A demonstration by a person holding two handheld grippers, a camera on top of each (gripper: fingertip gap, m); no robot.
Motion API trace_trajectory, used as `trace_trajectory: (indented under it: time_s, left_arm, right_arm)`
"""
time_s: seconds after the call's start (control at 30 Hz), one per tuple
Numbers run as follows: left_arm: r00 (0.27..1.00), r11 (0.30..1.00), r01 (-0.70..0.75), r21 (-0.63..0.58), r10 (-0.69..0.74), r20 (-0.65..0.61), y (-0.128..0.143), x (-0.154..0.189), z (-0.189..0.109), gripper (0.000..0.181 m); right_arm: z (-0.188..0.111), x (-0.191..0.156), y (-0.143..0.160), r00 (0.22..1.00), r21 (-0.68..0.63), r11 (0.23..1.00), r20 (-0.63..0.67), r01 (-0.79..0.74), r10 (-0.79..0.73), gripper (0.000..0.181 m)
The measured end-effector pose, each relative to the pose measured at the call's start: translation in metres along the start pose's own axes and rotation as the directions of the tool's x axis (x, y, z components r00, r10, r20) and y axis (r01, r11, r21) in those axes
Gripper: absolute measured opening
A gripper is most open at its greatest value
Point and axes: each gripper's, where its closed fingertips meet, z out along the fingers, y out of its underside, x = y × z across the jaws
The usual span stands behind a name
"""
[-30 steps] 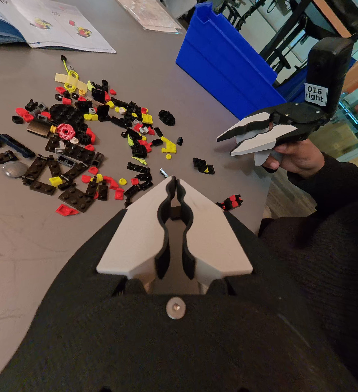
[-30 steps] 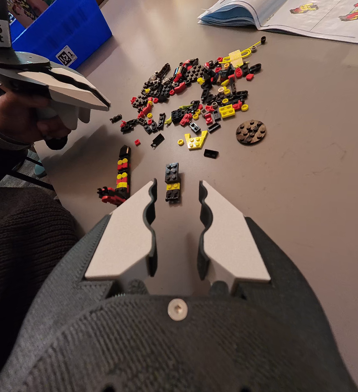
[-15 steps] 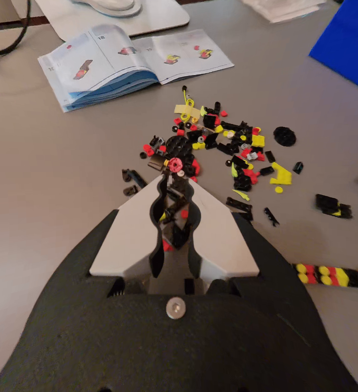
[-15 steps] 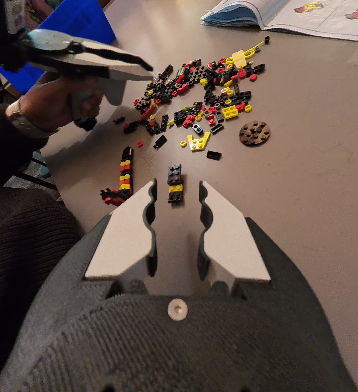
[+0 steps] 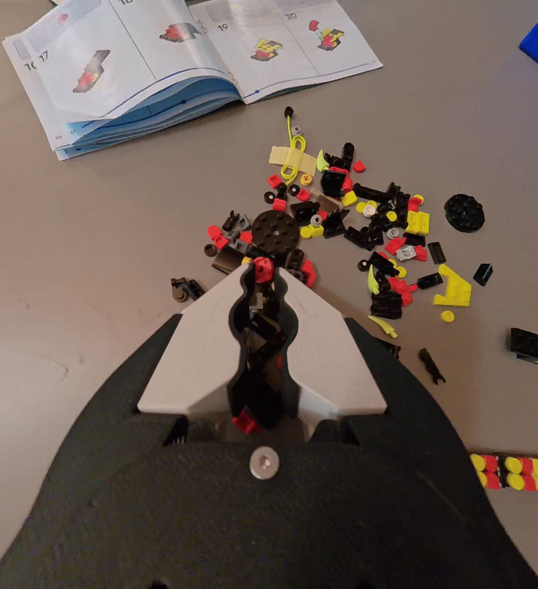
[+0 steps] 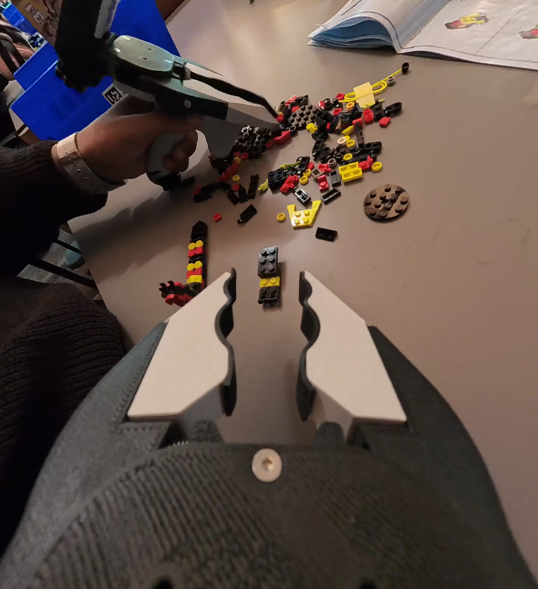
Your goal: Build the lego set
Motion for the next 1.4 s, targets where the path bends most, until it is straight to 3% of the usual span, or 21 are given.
trace_trajectory:
  time_s: [0.2, 0.47, 0.87, 1.07, 1.4]
  left_arm:
    - [0.995, 0.998, 0.061, 0.011, -0.060, -0.085, -0.002, 0.007, -0.003, 0.010]
    - [0.991, 0.987, 0.062, 0.146, -0.043, -0.129, -0.025, 0.012, -0.024, 0.009]
    - [0.912, 0.937, 0.081, 0.341, 0.069, -0.404, -0.050, 0.067, -0.069, 0.009]
    - [0.836, 0.927, 0.151, 0.344, 0.066, -0.544, -0.055, 0.098, -0.089, 0.009]
    - [0.769, 0.909, 0.286, 0.302, -0.030, -0.638, -0.056, 0.108, -0.107, 0.009]
  right_arm:
    - [0.000, 0.001, 0.000, 1.000, -0.002, 1.000, -0.002, -0.006, 0.006, 0.039]
    - [0.001, 0.002, 0.001, 1.000, -0.004, 1.000, -0.003, -0.004, 0.004, 0.039]
    - [0.000, 0.002, -0.002, 1.000, 0.008, 1.000, -0.011, 0.005, -0.005, 0.038]
    - [-0.009, -0.007, -0.021, 0.999, 0.116, 0.992, 0.011, 0.044, -0.045, 0.034]
    - [-0.012, -0.008, -0.026, 0.998, 0.140, 0.988, 0.002, 0.066, -0.067, 0.033]
